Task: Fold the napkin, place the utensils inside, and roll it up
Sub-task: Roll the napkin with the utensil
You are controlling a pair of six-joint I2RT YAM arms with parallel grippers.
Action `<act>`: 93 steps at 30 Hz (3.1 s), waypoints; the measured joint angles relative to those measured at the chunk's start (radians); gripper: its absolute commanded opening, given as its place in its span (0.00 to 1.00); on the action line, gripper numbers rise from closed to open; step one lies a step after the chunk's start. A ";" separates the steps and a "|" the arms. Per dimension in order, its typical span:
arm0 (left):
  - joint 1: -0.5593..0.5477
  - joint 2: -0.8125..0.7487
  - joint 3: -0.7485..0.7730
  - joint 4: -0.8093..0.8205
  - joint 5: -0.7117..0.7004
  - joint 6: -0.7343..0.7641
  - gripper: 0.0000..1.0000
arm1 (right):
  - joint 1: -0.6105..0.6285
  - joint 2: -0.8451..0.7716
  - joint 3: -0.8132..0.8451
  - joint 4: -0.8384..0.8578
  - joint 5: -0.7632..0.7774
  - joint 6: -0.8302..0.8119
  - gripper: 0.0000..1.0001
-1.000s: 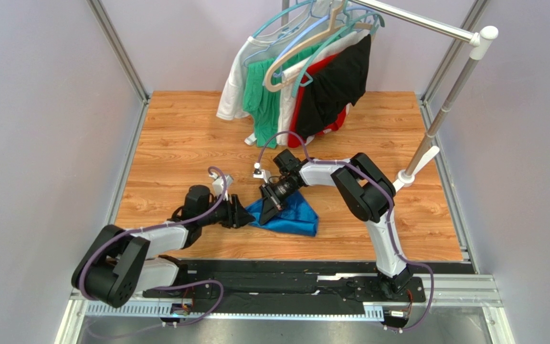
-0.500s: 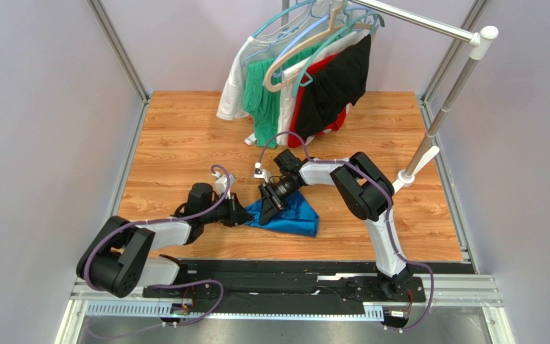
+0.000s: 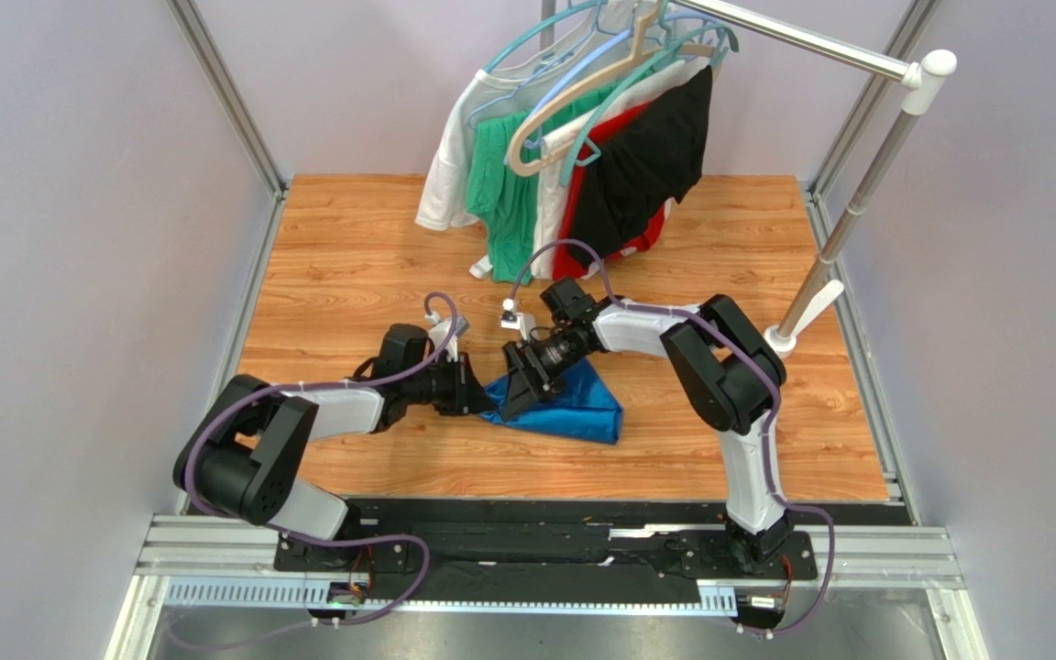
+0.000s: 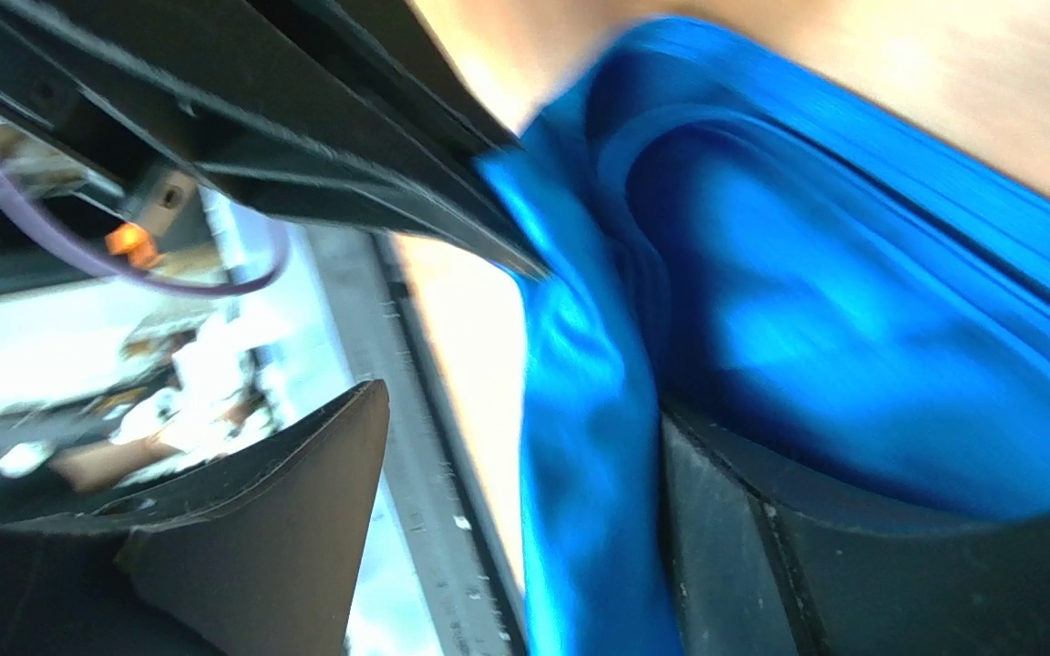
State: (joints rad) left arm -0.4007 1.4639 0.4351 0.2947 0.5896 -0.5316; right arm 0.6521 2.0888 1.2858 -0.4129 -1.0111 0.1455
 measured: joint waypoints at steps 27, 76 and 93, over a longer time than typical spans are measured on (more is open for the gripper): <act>0.002 0.141 0.197 -0.224 0.059 0.015 0.00 | -0.097 -0.650 -0.439 0.088 0.582 0.015 0.71; 0.002 0.119 0.205 -0.274 0.053 0.014 0.00 | -0.089 -0.665 -0.613 0.055 0.722 0.251 0.06; 0.005 0.142 0.256 -0.362 0.042 0.045 0.00 | -0.071 -0.792 -0.623 -0.077 0.933 0.284 0.57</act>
State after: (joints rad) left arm -0.3962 1.6054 0.6910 -0.0673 0.6312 -0.4870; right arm 0.5812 1.2968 0.6624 -0.4896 -0.0780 0.4297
